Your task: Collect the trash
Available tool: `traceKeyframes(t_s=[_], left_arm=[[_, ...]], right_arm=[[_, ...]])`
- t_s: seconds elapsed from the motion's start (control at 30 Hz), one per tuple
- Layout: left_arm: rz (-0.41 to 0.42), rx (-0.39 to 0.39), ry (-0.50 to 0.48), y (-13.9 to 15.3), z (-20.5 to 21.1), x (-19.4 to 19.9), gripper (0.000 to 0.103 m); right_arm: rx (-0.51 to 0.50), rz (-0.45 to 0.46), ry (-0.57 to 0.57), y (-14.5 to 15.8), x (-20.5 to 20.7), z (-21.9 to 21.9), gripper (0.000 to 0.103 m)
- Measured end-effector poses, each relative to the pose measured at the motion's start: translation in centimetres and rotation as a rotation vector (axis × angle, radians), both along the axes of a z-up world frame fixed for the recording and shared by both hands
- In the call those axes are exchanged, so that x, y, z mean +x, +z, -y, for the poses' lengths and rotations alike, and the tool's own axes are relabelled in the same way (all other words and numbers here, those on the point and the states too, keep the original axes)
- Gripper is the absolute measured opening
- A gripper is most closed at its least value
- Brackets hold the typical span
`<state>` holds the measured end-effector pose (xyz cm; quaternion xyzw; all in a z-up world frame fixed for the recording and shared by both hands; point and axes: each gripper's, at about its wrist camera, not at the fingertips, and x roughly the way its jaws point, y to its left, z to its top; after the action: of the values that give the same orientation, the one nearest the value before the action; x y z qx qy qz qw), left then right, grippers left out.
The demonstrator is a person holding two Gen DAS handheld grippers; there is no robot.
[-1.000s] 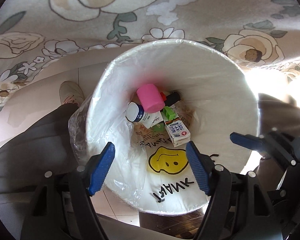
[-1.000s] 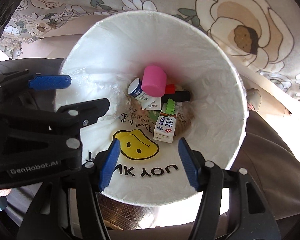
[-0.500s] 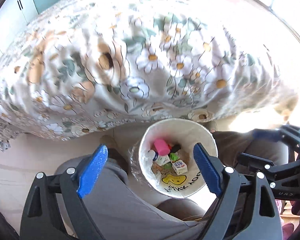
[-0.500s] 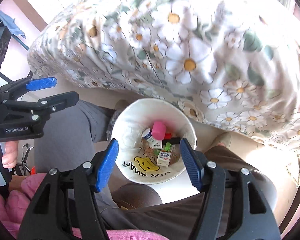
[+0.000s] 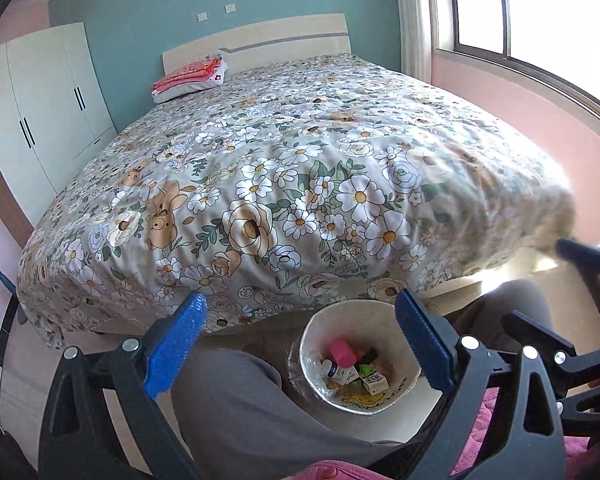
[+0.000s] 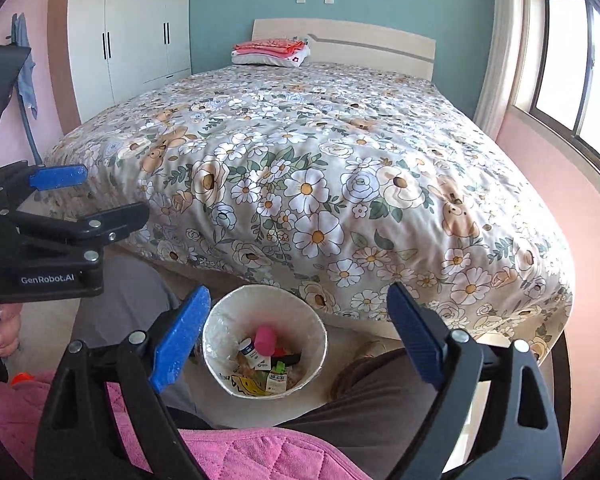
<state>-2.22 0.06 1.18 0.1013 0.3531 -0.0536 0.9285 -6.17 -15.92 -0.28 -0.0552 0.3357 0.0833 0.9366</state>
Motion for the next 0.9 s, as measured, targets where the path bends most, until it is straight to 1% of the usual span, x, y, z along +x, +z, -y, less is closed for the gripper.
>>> traceKeyframes(t_s=[0.07,0.13,0.27,0.4,0.6,0.67,0.8,0.9], left_arm=[[-0.013,-0.016,-0.007,-0.2,-0.1,-0.3,0.097],[-0.025,-0.016,0.001,-0.7,-0.1,-0.2,0.097],[-0.072,-0.046,-0.023,-1.5,-0.1,0.2,0.097],[-0.106,-0.057,-0.037,-2.2,0.0,0.1,0.097],[-0.095,-0.052,-0.056,-2.3,0.3,-0.2,0.097],[-0.095,-0.040,-0.065,-2.3,0.7,-0.3,0.097],[-0.105,-0.042,-0.069,-2.5,0.8,-0.2,0.097],[-0.096,-0.038,-0.067,-2.4,0.7,-0.2,0.097]], right_arm=[[0.027,0.009,-0.028,0.3,-0.5,0.7,0.090],[0.053,0.018,-0.043,0.5,-0.5,1.0,0.090],[0.034,0.009,-0.011,0.2,-0.4,-0.1,0.090],[0.035,-0.005,0.001,-0.1,-0.4,-0.6,0.090],[0.023,-0.042,0.004,-0.9,0.1,-1.2,0.090],[0.025,-0.049,0.001,-1.0,0.2,-1.1,0.090],[0.032,-0.055,-0.004,-1.2,0.2,-1.0,0.090],[0.033,-0.050,-0.004,-1.1,0.2,-0.9,0.090]])
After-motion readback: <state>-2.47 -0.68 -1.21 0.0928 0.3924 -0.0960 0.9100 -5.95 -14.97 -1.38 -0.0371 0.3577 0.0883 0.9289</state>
